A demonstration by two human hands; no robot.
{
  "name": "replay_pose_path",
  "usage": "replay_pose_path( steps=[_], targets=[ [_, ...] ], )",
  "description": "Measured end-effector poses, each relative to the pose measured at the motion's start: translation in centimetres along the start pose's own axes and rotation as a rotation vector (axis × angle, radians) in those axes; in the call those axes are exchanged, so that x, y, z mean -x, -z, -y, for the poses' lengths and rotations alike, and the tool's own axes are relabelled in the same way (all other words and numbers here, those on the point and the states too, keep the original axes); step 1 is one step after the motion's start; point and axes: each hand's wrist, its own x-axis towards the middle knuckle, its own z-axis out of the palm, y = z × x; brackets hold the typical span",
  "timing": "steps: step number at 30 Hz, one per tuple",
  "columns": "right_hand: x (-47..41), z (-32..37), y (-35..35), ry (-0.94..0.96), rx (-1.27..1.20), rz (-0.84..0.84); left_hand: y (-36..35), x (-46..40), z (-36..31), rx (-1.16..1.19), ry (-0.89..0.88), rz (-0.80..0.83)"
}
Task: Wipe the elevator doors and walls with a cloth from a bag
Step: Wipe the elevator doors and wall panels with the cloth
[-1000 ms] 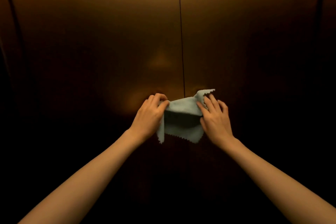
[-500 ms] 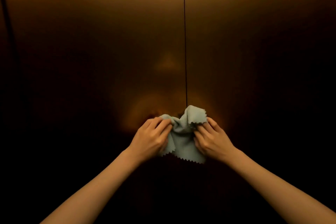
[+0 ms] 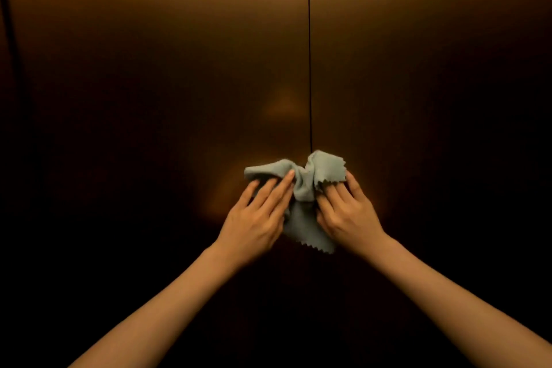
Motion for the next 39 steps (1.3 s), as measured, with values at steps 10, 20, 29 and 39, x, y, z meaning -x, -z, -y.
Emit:
replay_pose_path(
  steps=[10, 20, 29, 39],
  targets=[
    [-4.0, -2.8, 0.3, -0.063, -0.099, -0.021, 1.1, -4.5, 3.0, -0.047, 0.018, -0.057],
    [-7.9, -4.4, 1.1, -0.213, -0.273, -0.06, 2.2, -7.8, 4.9, 0.064, 0.089, -0.162],
    [-8.3, -3.8, 1.0, -0.237, -0.48, -0.255, 2.2, -6.1, 6.0, 0.414, 0.157, -0.225],
    [-8.2, -2.8, 0.8, -0.1, -0.308, -0.208, 2.9, -6.7, 7.3, 0.402, 0.128, -0.231]
  ],
)
